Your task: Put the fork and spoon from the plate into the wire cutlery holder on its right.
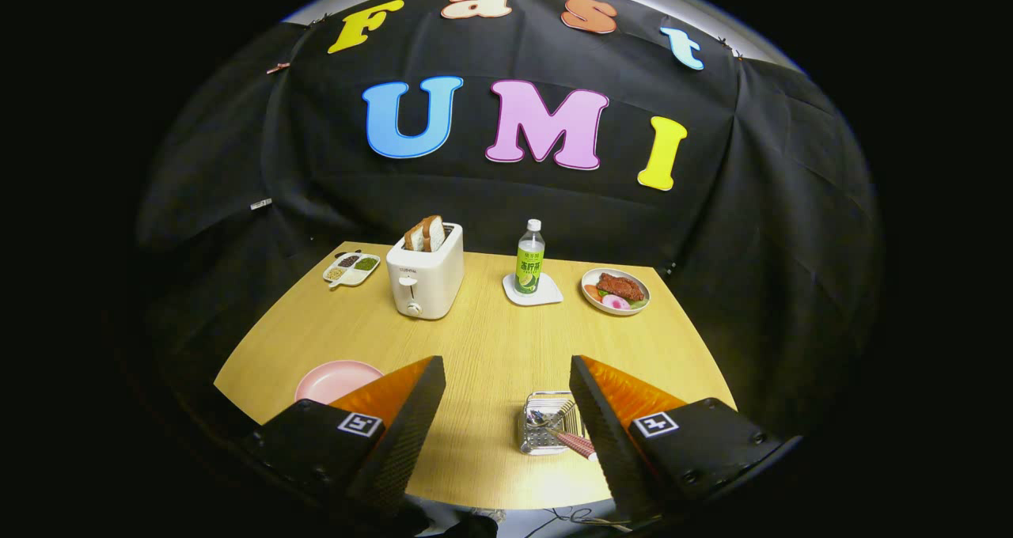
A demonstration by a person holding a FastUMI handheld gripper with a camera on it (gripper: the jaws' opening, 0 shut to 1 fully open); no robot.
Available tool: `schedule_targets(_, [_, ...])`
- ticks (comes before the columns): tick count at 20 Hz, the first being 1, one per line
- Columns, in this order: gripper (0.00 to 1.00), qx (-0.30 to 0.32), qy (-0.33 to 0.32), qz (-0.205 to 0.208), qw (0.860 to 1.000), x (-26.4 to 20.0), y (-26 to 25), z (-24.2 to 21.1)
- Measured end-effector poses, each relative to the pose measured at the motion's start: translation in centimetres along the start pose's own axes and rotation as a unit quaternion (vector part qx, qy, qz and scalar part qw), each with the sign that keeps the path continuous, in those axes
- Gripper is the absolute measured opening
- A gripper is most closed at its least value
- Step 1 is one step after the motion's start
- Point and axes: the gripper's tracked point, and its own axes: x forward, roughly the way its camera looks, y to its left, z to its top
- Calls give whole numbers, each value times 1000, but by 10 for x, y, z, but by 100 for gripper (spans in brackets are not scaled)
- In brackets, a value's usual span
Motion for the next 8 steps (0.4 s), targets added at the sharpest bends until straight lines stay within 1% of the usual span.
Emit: schedule_targets(8, [99,2,3,-3,1000,-2,1,-3])
